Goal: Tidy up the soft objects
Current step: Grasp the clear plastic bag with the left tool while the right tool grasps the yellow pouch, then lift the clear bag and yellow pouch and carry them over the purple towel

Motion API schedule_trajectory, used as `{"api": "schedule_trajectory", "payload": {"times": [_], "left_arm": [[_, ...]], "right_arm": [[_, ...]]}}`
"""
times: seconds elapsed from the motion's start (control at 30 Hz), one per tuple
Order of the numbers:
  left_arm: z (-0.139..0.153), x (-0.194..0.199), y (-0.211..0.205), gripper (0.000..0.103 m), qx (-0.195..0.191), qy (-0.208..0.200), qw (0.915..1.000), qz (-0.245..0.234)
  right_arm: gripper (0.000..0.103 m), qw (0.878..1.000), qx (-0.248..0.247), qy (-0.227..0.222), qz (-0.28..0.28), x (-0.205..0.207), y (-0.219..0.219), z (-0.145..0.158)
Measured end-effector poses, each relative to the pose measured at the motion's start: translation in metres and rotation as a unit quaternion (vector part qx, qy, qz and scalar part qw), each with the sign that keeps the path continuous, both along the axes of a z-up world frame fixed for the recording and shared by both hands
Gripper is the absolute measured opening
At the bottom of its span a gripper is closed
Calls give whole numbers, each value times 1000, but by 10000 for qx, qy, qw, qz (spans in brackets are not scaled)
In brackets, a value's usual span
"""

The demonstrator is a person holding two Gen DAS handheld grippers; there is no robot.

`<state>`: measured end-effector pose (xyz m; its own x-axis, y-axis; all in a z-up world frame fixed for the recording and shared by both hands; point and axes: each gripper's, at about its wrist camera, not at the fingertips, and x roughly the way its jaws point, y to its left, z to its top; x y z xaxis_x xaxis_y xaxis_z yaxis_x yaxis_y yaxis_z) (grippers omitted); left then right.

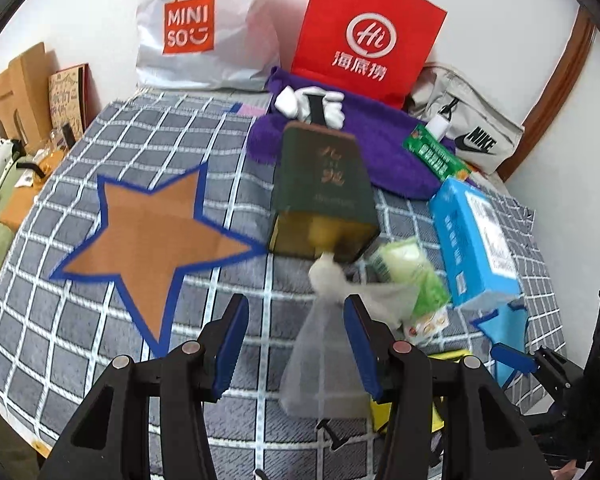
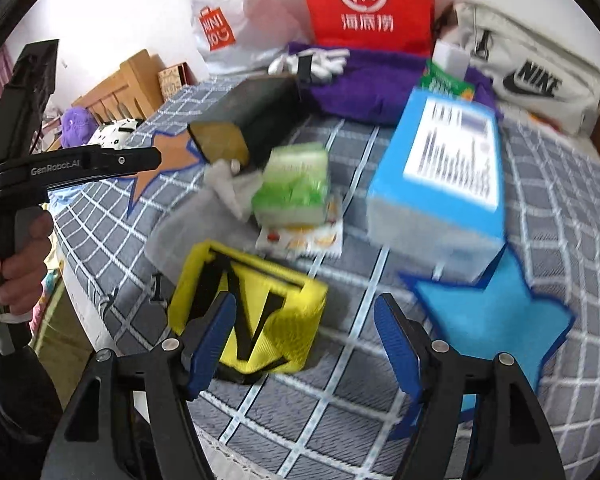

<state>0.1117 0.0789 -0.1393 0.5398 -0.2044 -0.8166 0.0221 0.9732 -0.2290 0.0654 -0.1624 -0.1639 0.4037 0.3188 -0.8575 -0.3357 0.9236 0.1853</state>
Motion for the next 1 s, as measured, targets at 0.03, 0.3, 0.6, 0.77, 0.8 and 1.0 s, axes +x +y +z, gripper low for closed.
{"api": "schedule_trajectory", "payload": {"times": [0.03, 0.3, 0.6, 0.77, 0.8, 1.0], "left_arm": [[-2, -1, 0, 47, 7, 10, 10000, 14], [-21, -7, -7, 47, 46, 185, 9997, -130], [-42, -3, -30, 47, 218, 340, 9984, -399], [-45, -5, -46, 47, 599, 201, 9963, -577], [-46, -6, -50, 47, 733, 161, 9954, -601], [-47, -12, -58, 19, 967, 50, 9926, -738]], "right_arm": [[71, 10000, 17, -2, -14, -1, 2, -3], [34, 9999, -13, -50, 155, -6, 10, -21], [24, 9988, 92, -449, 168, -20, -15, 7], [24, 9982, -120, -530, -270, -22, -53, 15], [24, 9978, -194, -511, -376, -21, -60, 14], [25, 9971, -245, -261, -675, -18, -75, -5]]}}
